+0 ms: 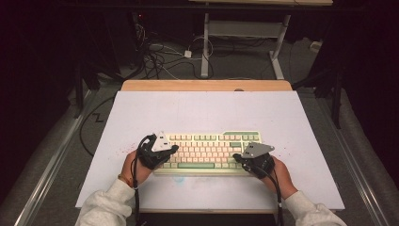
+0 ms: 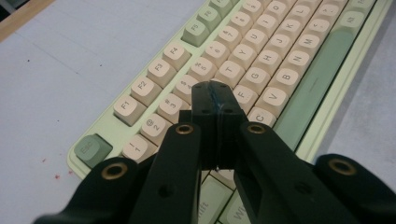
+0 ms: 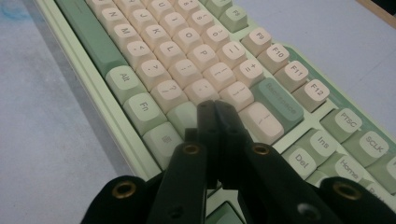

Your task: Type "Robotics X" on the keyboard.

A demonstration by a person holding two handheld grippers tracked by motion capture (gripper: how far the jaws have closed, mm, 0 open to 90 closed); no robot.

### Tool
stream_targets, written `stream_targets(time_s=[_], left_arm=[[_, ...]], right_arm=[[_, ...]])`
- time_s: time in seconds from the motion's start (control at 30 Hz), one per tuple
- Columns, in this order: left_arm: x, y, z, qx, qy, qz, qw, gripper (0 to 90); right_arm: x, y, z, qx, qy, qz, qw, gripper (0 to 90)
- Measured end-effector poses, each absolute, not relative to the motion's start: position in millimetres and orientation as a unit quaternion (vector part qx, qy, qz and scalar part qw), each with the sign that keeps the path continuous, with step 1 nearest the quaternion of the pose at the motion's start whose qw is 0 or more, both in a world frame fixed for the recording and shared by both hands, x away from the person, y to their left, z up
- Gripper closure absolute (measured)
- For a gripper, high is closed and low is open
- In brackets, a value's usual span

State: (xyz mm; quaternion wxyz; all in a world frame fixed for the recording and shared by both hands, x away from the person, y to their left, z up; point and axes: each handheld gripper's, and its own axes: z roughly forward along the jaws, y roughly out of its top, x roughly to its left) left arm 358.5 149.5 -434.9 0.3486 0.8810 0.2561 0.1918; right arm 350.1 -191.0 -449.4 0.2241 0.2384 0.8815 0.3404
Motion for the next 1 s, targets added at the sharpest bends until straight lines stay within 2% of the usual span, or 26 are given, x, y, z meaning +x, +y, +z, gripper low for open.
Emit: stream_targets(time_s=[1.0], left_arm=[[379,119,-440,0.899,0.233,0.171,0.329,87.8]], right_arm=[[351,-190,-455,0.245,0.881,0.336,0.225,90.0]])
